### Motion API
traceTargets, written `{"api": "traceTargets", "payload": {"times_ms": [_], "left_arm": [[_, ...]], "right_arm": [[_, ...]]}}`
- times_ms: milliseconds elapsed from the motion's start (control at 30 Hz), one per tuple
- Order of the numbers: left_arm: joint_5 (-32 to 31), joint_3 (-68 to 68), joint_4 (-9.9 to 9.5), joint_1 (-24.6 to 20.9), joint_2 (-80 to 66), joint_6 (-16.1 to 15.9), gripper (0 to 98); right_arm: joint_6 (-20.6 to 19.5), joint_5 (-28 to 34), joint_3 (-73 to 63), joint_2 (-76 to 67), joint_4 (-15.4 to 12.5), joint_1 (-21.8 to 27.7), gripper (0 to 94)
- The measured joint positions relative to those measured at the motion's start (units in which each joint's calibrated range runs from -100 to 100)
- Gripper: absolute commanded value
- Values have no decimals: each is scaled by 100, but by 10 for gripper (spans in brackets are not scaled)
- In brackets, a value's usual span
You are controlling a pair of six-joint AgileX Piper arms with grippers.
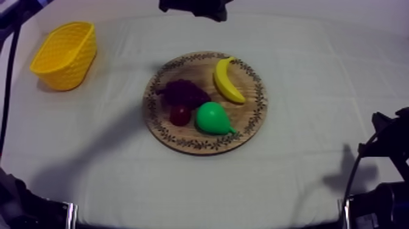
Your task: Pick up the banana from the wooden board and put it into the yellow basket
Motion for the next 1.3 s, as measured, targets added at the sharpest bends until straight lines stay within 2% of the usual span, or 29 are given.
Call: {"api": "traceTargets", "payload": {"times_ms": [67, 167, 233, 300, 367, 500, 900, 1300], "left_arm": [[92, -69, -20, 14, 48, 14, 220], [195, -27, -8, 22, 56, -19, 532], [274, 25, 32, 18, 56, -53, 691], [375, 26, 114, -15, 77, -90, 811], [454, 19, 193, -60, 120, -112, 880], [578, -106, 244, -100, 201, -112, 927], [892, -718, 409, -177, 858, -39, 937], [906, -1248, 737, -293, 1772, -63, 944]], "right_arm": [[0, 0, 0, 0, 0, 0, 6], [0, 0, 0, 0, 0, 0, 6], [0, 3, 0, 0, 0, 0, 6], [0, 10, 0, 0, 0, 0, 6], [0, 1, 0, 0, 0, 0, 6], [0, 1, 0, 0, 0, 0, 6], [0, 1, 0, 0, 0, 0, 6], [0, 1, 0, 0, 0, 0, 6]]}}
